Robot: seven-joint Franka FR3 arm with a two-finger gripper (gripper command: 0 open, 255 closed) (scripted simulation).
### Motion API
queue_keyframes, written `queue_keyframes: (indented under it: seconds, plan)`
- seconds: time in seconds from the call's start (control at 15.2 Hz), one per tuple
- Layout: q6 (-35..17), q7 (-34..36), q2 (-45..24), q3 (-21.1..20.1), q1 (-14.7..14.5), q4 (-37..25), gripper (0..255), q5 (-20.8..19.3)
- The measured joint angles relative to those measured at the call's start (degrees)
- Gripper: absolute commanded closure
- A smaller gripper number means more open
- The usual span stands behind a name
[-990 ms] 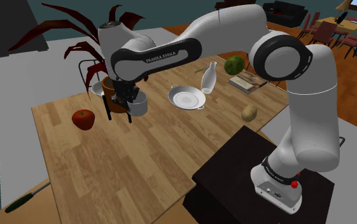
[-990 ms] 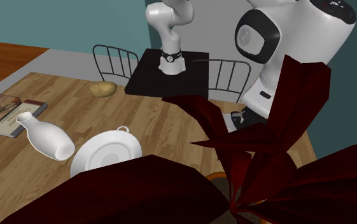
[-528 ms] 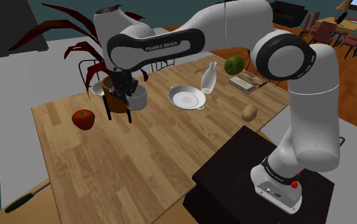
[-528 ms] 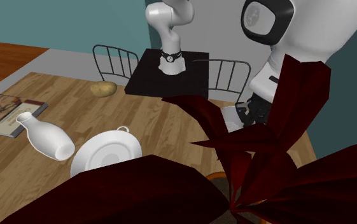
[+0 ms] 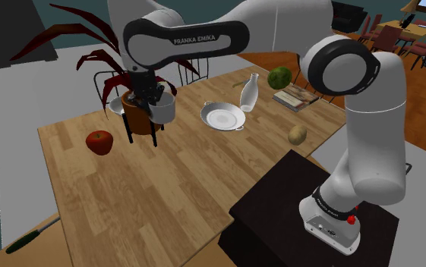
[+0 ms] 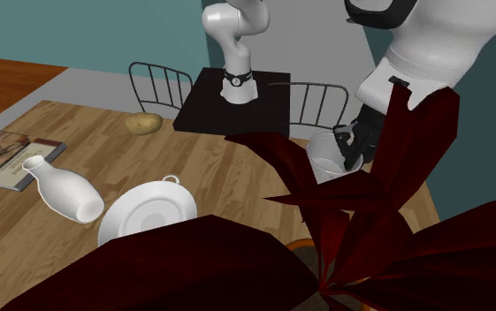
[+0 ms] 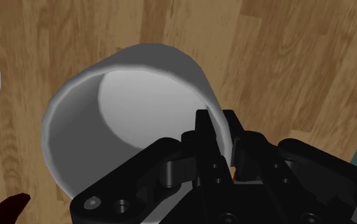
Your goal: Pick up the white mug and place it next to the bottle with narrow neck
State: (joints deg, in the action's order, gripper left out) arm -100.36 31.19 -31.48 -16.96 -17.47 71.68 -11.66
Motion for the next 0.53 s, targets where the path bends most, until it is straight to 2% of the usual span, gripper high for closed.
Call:
queue_keyframes:
  seconds: [0.53]
  plan:
    - [6.7, -0.6, -0.6, -0.1, -0.8, -7.3, 255, 0.0]
